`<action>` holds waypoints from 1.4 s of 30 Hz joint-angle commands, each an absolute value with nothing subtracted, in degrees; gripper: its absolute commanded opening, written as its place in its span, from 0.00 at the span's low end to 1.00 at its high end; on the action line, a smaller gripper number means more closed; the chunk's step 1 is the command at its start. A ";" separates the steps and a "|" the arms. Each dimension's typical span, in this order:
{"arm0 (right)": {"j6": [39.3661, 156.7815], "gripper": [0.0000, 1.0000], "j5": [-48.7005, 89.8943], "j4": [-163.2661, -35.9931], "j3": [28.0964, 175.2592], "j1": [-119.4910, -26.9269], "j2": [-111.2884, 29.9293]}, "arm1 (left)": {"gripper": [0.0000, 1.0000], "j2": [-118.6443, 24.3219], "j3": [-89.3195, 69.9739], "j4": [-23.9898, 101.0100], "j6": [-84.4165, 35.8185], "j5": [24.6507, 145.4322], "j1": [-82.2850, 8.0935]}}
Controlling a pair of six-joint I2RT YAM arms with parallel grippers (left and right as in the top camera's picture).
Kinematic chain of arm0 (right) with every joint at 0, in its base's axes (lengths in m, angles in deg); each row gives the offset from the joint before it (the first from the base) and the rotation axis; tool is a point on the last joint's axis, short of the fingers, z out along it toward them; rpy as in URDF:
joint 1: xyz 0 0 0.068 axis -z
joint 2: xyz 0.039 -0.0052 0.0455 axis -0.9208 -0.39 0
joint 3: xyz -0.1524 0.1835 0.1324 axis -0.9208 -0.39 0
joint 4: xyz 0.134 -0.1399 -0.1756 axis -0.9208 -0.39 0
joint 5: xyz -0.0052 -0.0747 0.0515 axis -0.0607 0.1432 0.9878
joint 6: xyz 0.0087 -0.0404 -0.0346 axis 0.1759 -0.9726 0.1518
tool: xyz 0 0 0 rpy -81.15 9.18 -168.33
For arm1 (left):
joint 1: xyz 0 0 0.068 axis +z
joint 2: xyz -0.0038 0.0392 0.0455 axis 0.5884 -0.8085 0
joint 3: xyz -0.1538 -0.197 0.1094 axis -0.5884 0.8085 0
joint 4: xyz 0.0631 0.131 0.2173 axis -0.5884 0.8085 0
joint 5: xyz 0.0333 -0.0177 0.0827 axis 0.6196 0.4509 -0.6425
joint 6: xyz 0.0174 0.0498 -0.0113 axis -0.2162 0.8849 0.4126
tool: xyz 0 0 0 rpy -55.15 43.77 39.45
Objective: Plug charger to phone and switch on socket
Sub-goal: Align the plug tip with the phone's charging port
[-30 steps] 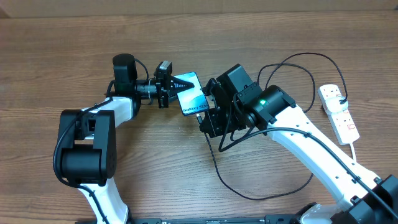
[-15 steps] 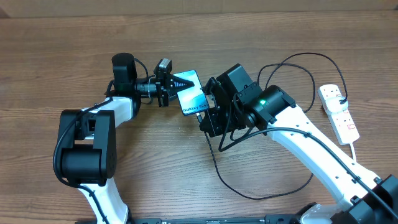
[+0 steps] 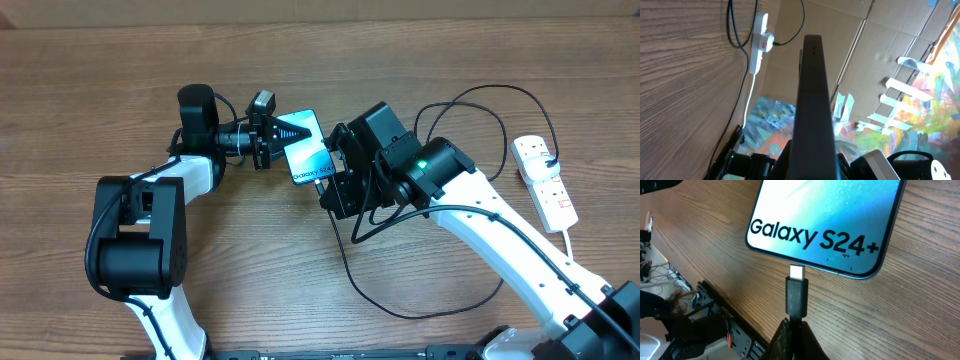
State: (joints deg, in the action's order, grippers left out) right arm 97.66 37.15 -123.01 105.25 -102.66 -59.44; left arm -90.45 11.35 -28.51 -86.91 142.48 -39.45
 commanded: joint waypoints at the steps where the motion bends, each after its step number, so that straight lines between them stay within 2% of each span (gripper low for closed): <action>1: 97.72 0.04 36.59 -122.37 104.99 -102.66 -59.73 | 0.05 -90.10 10.59 -29.00 -85.99 144.40 -39.95; 42: 97.70 0.04 38.09 -119.62 105.01 -102.66 -61.56 | 0.04 -90.10 10.59 -32.01 -79.06 144.30 -40.28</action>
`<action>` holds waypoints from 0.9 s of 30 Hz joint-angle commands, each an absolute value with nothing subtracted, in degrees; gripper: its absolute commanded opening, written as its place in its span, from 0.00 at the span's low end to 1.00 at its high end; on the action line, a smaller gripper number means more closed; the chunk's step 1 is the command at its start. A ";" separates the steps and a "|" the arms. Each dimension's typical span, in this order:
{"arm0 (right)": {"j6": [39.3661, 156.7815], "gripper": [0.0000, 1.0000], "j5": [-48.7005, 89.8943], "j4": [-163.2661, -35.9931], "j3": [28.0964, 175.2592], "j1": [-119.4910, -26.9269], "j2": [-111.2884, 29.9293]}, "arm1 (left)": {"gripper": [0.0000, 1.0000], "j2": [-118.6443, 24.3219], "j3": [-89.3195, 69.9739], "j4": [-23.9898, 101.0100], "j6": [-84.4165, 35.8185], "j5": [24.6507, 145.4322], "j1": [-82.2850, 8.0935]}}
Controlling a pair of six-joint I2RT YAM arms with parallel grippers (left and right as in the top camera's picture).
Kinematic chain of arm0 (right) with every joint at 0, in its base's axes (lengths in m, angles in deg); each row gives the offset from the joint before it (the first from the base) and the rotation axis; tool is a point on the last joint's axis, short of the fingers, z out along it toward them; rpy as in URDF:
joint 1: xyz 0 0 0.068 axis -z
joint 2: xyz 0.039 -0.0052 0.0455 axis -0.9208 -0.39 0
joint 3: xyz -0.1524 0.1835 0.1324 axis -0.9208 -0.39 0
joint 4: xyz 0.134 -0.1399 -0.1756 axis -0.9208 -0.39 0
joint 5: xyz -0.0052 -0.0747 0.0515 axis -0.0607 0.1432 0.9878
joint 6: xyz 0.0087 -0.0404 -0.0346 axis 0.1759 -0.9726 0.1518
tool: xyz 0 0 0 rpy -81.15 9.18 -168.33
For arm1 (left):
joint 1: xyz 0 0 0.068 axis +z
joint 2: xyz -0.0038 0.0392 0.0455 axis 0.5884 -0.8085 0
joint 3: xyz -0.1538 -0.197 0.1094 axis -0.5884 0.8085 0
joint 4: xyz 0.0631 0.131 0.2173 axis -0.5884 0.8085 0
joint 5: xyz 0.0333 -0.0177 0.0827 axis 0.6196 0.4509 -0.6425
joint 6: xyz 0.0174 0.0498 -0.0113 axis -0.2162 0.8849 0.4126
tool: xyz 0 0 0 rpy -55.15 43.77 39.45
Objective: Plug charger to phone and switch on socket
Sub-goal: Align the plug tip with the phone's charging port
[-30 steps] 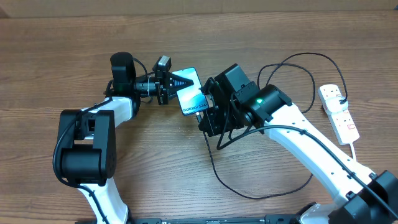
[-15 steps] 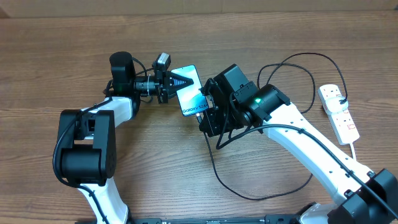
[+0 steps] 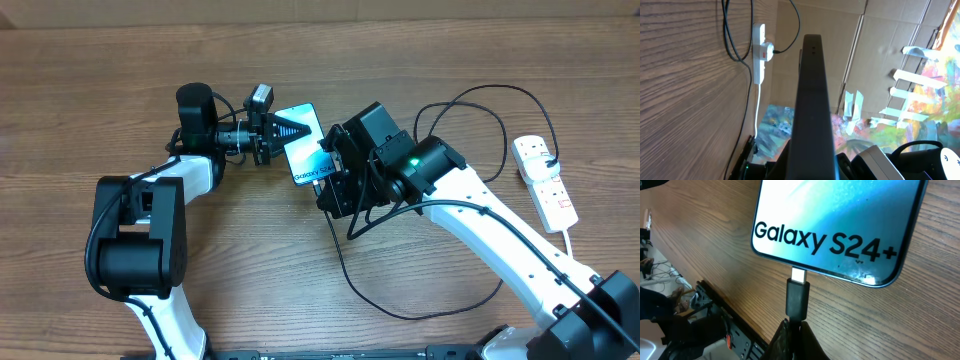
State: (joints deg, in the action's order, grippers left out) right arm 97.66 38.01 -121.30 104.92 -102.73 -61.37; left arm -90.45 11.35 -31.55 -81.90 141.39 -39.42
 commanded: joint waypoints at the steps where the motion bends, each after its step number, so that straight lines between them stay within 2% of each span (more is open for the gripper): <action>1: 97.68 0.04 38.07 -119.57 105.01 -102.66 -61.56 | 0.04 -90.10 10.59 -32.03 -78.76 144.47 -40.28; 27: 97.70 0.04 34.51 -124.95 105.01 -102.68 -61.59 | 0.04 -90.10 10.59 -32.01 -75.26 144.71 -40.19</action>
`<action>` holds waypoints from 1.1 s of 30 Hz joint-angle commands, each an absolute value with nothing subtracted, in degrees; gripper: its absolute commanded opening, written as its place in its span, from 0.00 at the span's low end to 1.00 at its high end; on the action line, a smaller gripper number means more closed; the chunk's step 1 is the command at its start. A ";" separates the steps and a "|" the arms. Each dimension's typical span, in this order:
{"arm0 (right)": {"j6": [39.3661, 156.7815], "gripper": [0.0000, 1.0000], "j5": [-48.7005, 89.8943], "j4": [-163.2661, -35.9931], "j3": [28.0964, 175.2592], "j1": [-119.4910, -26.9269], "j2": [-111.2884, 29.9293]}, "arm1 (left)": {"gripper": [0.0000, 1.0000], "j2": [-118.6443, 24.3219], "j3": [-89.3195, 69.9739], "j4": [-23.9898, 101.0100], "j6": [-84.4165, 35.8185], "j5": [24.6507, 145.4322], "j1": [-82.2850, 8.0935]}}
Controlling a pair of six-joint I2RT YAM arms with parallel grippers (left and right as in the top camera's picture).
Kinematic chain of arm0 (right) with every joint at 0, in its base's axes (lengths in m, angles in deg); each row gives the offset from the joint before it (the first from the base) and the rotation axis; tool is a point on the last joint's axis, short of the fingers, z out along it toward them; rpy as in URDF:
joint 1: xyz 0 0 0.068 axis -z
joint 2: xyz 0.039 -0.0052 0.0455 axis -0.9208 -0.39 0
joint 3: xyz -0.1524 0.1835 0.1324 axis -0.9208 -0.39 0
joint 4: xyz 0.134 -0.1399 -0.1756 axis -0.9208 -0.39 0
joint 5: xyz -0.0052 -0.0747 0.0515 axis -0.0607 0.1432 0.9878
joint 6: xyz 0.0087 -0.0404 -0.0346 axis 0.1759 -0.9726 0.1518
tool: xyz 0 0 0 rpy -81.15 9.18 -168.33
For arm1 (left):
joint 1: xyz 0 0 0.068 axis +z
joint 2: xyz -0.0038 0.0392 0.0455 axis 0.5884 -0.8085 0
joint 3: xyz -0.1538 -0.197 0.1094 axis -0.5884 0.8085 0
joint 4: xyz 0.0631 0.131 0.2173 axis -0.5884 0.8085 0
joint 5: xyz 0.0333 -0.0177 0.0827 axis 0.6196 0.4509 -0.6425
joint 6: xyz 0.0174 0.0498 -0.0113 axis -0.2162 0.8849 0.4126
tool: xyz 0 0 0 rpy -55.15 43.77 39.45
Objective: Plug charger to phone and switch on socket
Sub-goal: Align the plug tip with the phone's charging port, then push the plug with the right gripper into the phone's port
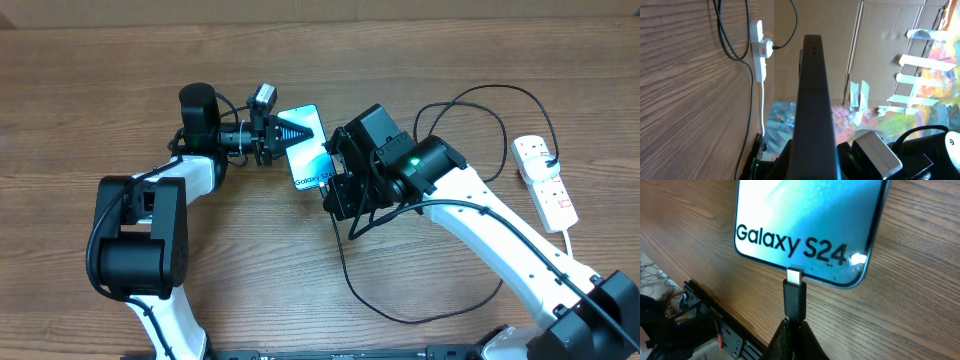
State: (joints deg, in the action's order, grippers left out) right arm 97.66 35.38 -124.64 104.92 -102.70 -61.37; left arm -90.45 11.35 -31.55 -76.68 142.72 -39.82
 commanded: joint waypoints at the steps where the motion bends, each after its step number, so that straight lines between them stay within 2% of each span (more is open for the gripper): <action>1: 97.68 0.04 34.66 -125.39 105.01 -102.68 -61.59 | 0.04 -90.10 10.59 -32.01 -75.26 144.69 -40.19; 19: 97.68 0.04 30.51 -125.69 105.01 -105.87 -62.11 | 0.04 -90.10 10.59 -32.01 -67.81 144.40 -40.17; 33: 97.72 0.04 30.62 -124.97 105.01 -105.94 -64.45 | 0.04 -90.12 10.59 -31.99 -67.78 144.27 -40.17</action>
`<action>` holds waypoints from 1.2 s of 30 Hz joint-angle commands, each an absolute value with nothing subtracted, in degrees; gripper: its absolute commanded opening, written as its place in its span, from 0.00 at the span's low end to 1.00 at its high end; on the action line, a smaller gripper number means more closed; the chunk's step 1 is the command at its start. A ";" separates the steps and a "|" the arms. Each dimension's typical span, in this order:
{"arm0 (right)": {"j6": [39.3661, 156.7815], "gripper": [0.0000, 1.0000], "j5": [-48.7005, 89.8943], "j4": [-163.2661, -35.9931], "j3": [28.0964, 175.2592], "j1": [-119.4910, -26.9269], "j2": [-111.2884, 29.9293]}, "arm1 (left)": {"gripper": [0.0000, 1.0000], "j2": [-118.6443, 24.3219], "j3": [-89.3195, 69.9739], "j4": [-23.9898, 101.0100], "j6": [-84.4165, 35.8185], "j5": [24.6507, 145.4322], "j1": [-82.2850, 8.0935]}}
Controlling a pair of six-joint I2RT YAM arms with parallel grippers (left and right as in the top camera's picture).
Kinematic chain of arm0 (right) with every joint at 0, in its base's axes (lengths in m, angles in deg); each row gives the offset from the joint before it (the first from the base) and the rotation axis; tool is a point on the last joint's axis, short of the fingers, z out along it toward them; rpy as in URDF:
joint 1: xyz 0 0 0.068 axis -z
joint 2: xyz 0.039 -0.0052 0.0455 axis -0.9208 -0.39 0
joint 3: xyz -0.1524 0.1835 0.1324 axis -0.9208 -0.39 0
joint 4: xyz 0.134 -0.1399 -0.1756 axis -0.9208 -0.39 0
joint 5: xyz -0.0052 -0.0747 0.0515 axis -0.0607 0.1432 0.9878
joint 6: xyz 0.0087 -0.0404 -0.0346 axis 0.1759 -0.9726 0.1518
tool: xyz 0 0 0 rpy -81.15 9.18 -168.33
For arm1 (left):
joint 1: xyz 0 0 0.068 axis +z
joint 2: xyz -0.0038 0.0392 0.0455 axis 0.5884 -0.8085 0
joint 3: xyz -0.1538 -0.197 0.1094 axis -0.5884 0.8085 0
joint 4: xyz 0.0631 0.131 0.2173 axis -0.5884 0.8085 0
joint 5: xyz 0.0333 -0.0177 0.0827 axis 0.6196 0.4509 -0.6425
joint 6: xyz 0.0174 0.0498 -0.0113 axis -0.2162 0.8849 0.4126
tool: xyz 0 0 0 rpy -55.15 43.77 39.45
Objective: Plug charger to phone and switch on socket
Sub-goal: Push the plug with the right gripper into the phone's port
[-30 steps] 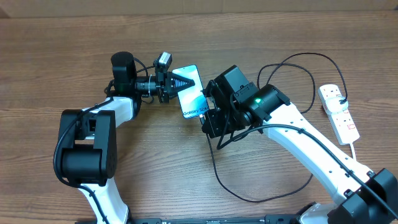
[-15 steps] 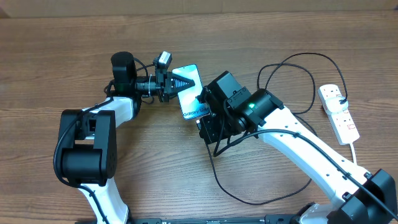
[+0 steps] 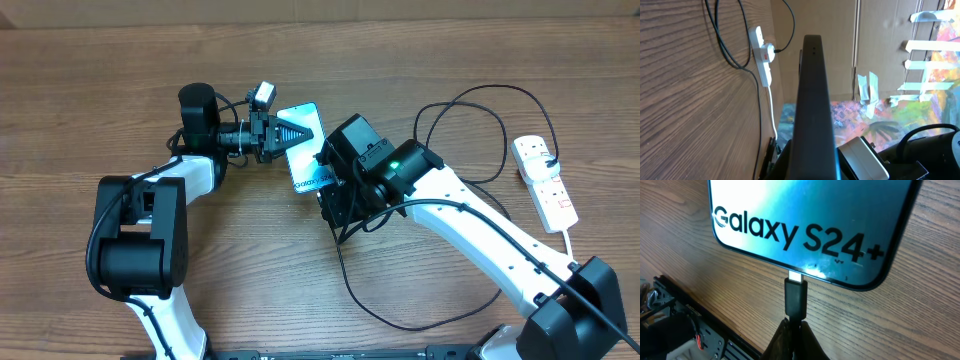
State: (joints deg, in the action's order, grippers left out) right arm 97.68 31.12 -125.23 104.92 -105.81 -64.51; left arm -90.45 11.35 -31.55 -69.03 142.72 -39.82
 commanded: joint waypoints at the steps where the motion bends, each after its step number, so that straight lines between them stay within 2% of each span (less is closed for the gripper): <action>1: 97.70 0.04 30.62 -124.95 105.01 -105.94 -64.45 | 0.04 -90.10 10.59 -31.99 -67.81 144.25 -40.17; 36: 101.40 0.04 33.18 -125.15 106.10 -105.87 -63.62 | 0.04 -90.12 10.59 -31.97 -67.78 142.92 -40.17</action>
State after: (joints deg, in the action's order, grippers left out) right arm 100.74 32.72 -125.06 104.92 -105.81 -64.51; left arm -90.45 11.35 -31.53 -69.03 142.66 -39.82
